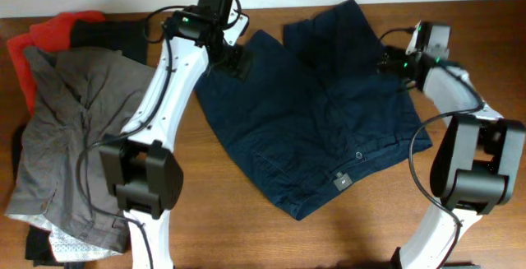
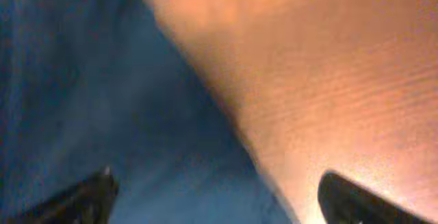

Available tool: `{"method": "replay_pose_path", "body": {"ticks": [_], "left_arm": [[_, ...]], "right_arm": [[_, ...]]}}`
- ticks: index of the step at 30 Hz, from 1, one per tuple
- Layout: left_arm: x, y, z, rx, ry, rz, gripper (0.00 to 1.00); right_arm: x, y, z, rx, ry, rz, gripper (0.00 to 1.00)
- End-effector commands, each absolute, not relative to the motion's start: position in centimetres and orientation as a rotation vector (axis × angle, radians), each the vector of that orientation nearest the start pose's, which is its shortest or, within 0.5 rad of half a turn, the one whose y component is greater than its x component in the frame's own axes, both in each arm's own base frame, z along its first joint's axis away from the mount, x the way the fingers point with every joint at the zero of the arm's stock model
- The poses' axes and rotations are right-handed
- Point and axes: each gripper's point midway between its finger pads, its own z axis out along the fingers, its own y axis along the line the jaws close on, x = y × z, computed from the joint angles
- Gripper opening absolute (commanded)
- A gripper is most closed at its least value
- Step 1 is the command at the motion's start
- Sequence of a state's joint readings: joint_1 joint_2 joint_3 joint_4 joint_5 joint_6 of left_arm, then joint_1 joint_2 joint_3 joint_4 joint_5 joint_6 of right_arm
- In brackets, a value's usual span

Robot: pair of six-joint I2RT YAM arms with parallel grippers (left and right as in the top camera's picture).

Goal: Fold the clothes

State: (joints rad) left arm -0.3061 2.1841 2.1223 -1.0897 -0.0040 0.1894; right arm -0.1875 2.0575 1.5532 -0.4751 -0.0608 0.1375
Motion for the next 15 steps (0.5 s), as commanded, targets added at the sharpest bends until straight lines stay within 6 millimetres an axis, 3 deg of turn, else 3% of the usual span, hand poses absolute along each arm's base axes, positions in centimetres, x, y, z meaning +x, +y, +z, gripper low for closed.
{"method": "replay_pose_path", "body": {"ticks": [1,3,5,10,15], "left_arm": [[51.7,-12.5,14.9,0.699,2.593,0.02,0.98],[52.8,-10.2,15.2,0.684,2.564,-0.007,0.98],[53.4,-8.8,15.0,0.711,2.545,-0.062,0.98],[53.9,-5.5,12.3,0.798,2.552,-0.114,0.98],[53.9,-5.4,9.2,0.929,2.531,-0.223,0.98]], "right_arm": [[51.7,-5.3,16.3,0.264,2.488,0.306,0.99],[49.4,-2.6,19.5,0.173,2.552,0.479,0.99],[47.8,-1.4,20.9,0.172,2.599,0.544,0.99],[45.1,2.0,21.5,0.116,2.692,0.572,0.93],[43.2,6.2,20.9,0.02,2.778,0.586,0.76]]}}
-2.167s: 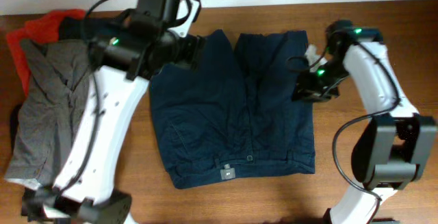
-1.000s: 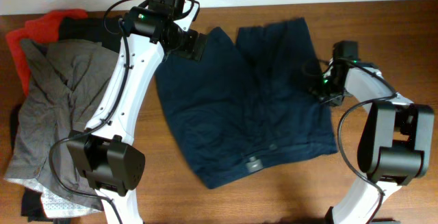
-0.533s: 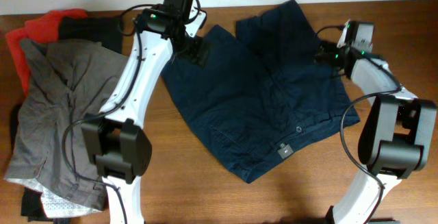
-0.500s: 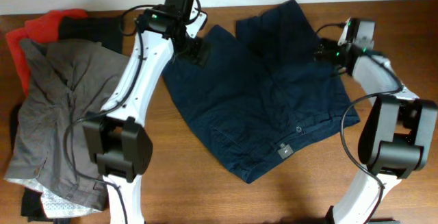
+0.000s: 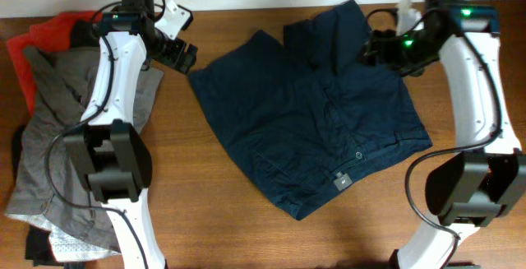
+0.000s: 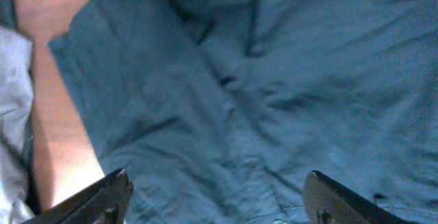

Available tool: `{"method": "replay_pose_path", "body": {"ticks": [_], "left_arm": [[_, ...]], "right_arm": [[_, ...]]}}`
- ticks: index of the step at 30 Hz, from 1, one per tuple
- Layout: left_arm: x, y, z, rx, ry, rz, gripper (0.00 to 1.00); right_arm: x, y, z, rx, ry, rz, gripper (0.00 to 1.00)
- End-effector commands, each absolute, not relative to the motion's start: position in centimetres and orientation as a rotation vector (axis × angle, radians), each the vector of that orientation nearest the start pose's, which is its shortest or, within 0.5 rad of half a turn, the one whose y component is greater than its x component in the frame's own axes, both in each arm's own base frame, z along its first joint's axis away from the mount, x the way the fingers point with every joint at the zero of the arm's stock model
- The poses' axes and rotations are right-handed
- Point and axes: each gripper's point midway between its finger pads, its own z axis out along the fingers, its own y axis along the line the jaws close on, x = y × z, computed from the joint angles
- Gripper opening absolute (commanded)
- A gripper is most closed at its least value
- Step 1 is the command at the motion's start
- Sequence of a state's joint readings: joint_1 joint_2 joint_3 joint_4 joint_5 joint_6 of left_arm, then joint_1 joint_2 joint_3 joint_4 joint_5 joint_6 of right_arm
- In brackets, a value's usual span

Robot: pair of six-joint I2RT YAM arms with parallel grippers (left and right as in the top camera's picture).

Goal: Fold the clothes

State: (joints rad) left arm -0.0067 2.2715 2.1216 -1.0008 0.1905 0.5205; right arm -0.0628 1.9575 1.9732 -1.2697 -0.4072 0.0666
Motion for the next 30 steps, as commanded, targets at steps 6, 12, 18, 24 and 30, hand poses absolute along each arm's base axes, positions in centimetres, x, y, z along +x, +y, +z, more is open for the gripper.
{"method": "replay_pose_path", "body": {"ticks": [6,12,18,24,30], "left_arm": [[54.1,-5.8,6.4,1.002,2.531,-0.236,0.96],[53.7,-6.2,3.2,1.021,2.582,-0.269,0.82],[53.6,-6.3,2.4,1.029,2.598,-0.264,0.77],[52.8,-7.0,0.1,1.052,2.639,-0.297,0.65],[51.0,-7.5,-0.3,1.048,2.718,-0.346,0.25]], "right_arm": [[40.6,8.4,19.3,0.047,2.926,0.349,0.69],[38.2,11.3,19.0,-0.005,3.006,0.336,0.63],[37.1,12.9,20.0,-0.017,2.994,0.28,0.57],[35.2,14.1,23.7,-0.056,2.902,0.284,0.57],[32.1,12.0,27.0,0.009,2.862,0.211,0.58]]}}
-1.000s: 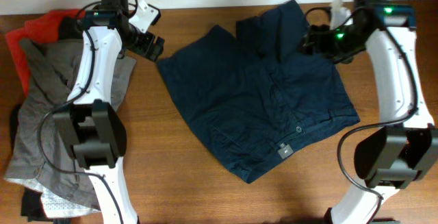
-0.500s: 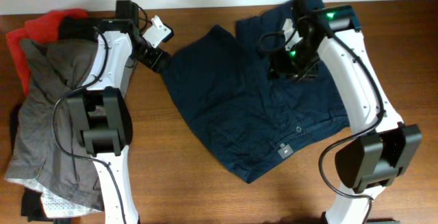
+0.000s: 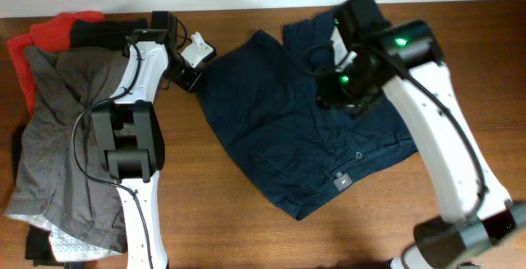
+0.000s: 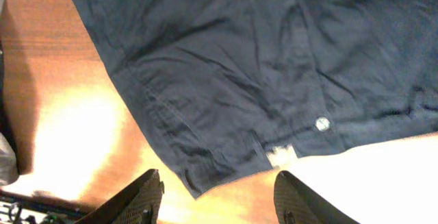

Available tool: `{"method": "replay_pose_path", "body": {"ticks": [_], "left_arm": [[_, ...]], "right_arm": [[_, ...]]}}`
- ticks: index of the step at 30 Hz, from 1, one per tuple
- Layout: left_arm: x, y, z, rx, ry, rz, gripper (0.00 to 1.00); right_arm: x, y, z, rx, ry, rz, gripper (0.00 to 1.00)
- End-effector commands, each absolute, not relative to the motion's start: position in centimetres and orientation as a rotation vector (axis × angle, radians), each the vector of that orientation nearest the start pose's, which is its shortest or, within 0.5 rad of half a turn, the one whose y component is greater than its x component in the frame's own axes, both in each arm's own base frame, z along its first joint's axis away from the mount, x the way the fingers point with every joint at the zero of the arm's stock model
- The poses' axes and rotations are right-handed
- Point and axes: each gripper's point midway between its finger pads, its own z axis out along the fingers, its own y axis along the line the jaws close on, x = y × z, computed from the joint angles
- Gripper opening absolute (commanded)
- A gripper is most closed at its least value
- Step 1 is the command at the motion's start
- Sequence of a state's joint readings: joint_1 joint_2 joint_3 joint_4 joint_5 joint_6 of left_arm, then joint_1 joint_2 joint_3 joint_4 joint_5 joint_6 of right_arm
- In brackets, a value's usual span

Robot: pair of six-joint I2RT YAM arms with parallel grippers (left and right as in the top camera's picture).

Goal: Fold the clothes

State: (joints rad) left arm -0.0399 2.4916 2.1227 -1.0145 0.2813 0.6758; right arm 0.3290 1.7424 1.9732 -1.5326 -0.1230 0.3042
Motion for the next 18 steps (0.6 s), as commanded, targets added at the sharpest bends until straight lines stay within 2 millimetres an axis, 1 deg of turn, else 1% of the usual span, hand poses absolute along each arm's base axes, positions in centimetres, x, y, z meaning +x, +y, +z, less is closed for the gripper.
{"method": "replay_pose_path", "body": {"ticks": [1,3,4,5,6,7,9,10,11,14,17,18], "left_arm": [[50.6,-7.5,-0.4,1.01,2.752,-0.358,0.15],[50.3,-7.1,-0.5,0.893,2.825,-0.338,0.08],[50.2,-6.5,-0.7,0.8,2.877,-0.311,0.06],[49.8,-5.9,-0.8,0.697,2.937,-0.287,0.01],[49.3,-5.5,-0.8,0.616,2.984,-0.278,0.01],[48.3,-5.2,-0.6,0.518,3.05,-0.291,0.01],[45.6,-4.9,0.3,0.348,3.196,-0.319,0.01],[45.0,-4.9,0.6,0.324,3.226,-0.323,0.01],[43.9,-4.8,1.2,0.306,3.274,-0.335,0.01],[41.1,-4.8,2.7,0.3,3.393,-0.364,0.01],[38.9,-4.6,3.8,0.292,3.489,-0.373,0.01],[39.1,-4.6,4.1,0.266,3.479,-0.365,0.01]], "right_arm": [[31.5,11.3,27.4,0.028,2.857,0.176,0.57],[30.7,10.6,28.0,0.034,2.849,0.144,0.57],[30.3,10.3,28.3,0.038,2.846,0.131,0.57],[29.8,9.9,28.5,0.057,2.846,0.116,0.58],[29.6,9.5,28.6,0.085,2.85,0.095,0.58],[29.3,9.3,28.6,0.093,2.858,0.082,0.58],[29.0,9.0,28.4,0.117,2.87,0.063,0.58],[29.0,9.0,28.3,0.13,2.874,0.06,0.58],[28.9,8.9,28.2,0.149,2.878,0.058,0.58],[28.5,8.6,27.1,0.228,2.911,0.034,0.57],[27.7,7.3,24.9,0.381,2.968,-0.046,0.57],[27.3,6.5,23.6,0.454,2.999,-0.076,0.57]]}}
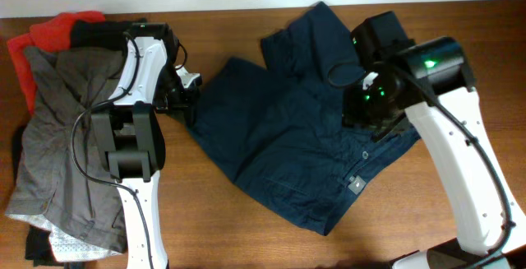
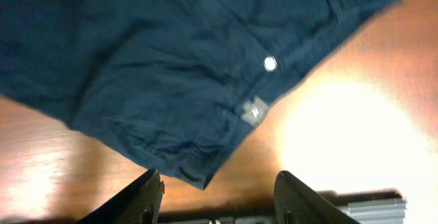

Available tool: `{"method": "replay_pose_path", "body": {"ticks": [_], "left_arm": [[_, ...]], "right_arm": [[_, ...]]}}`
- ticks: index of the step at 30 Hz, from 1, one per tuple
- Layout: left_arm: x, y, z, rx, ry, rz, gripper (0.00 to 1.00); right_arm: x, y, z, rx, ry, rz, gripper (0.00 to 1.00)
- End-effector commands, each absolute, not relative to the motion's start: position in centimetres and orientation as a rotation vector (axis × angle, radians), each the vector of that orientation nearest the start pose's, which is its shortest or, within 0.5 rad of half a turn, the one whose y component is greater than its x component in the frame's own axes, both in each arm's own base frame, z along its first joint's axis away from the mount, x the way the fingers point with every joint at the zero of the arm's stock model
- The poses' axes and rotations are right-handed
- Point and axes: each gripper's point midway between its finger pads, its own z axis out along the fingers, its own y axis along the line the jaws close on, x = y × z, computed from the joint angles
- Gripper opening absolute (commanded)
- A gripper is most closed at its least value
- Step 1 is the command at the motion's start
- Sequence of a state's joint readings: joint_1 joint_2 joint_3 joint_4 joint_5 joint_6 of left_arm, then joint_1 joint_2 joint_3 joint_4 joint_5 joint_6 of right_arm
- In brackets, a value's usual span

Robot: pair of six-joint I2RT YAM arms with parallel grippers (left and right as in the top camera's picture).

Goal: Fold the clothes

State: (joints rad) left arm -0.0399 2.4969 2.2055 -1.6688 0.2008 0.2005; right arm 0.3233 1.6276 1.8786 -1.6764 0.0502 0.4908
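Observation:
Navy shorts [image 1: 288, 129] lie spread flat in the middle of the wooden table, with their button [image 2: 269, 64] and white label [image 2: 254, 111] near the waistband. The left gripper [image 1: 186, 88] is at the shorts' left edge. Whether it holds the cloth is hidden from above. My right arm [image 1: 386, 80] hangs high over the shorts' right half. Its gripper [image 2: 219, 200] is open and holds nothing, and the shorts' front corner shows far below the fingers [image 2: 140, 195].
A pile of other clothes lies at the left of the table: a grey garment [image 1: 70, 129], a red one [image 1: 45, 34] and black cloth [image 1: 103, 30]. The table's [image 1: 214, 211] front edge shows in the right wrist view.
The left gripper has moved forward along the shorts' left edge. The shorts have shifted a little toward the front right and turned slightly. My right gripper is now over the waistband, still open.
First the left gripper was at the shorts' back left edge and the right gripper was low at their right edge. Then both arms stood back at the far corners. Later the left was at the left corner and the right open high above, as now, with the shorts shifted.

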Motion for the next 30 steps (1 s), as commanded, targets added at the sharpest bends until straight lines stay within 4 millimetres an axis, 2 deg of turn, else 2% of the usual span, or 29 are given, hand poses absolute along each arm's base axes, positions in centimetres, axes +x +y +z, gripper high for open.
{"method": "replay_pose_path", "body": {"ticks": [1,2,7,11,16,21,23,25,27,30], "left_arm": [[39.6,-4.7,4.4,0.263,3.45,-0.365,0.01],[40.4,-4.9,5.2,0.265,3.393,-0.374,0.01],[42.3,-4.9,8.7,0.276,3.238,-0.341,0.01],[43.2,-4.8,10.9,0.281,3.147,-0.323,0.01],[43.6,-4.9,11.2,0.283,3.125,-0.318,0.01],[44.4,-4.8,11.2,0.287,3.093,-0.3,0.01],[44.5,-4.7,11.2,0.287,3.089,-0.297,0.12],[44.6,-4.3,11.1,0.288,3.091,-0.253,0.46],[44.6,-4.0,11.1,0.288,3.094,-0.227,0.56],[44.8,-3.8,11.8,0.286,3.072,-0.213,0.59]], "right_arm": [[27.2,6.1,22.7,0.502,3.016,-0.091,0.57],[27.0,5.5,21.1,0.556,3.04,-0.103,0.57],[27.7,4.2,15.7,0.679,3.063,-0.064,0.52],[28.6,4.0,11.1,0.751,3.035,0.051,0.4],[30.2,3.8,8.1,0.769,2.961,0.124,0.26],[30.0,3.8,5.0,0.773,2.974,0.117,0.1],[30.2,3.8,4.5,0.774,2.98,0.115,0.1],[30.3,3.8,4.2,0.774,2.982,0.113,0.1],[30.4,3.8,4.1,0.775,2.983,0.112,0.1],[30.5,3.8,3.5,0.777,2.99,0.108,0.11]]}}
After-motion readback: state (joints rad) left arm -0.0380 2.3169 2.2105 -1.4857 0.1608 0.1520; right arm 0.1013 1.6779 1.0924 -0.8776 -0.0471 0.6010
